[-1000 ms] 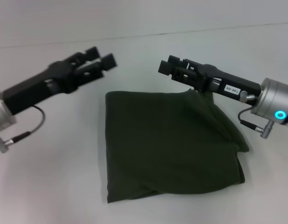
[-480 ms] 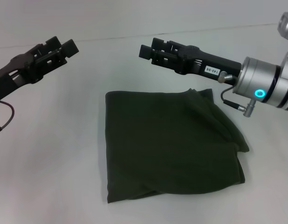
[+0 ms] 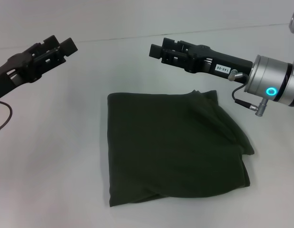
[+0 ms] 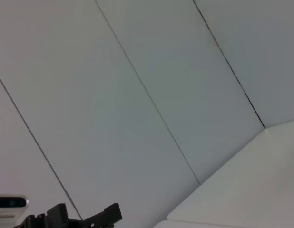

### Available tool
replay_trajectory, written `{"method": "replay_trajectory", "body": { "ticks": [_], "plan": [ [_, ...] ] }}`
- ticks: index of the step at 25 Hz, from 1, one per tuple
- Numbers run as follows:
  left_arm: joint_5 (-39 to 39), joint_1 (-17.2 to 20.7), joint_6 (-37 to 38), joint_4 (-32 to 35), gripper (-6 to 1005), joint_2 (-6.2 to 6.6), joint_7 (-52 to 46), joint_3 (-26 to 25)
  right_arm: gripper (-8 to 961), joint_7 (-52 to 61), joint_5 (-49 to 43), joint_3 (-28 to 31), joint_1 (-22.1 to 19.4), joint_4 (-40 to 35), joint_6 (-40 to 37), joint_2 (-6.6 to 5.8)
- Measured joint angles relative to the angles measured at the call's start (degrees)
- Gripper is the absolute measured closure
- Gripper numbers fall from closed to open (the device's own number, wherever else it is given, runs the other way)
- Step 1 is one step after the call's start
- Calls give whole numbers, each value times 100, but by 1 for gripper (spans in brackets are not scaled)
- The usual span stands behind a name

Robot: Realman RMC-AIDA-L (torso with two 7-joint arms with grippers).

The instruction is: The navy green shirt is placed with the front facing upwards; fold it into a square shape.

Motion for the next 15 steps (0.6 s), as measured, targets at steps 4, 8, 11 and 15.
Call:
{"method": "replay_trajectory", "body": {
  "ticks": [4,8,11,15],
  "plan": [
    [-17,-9,4,0,30,-22,-9,4,135,-1,-3,0,-29,-8,0,1],
    [-34,-26,26,-17,30,-38,-26,13,137,-20,-7,-4,-59,-13,1,-3],
    [-33,-50,113,-21,30,-38,-79,19,138,-18,-12,-36,-67,-52,0,-6],
    [-10,-55,143,-4,30,-37,-109,21,140,110,-17,-171,-98,-212,-36,-8]
  ]
}}
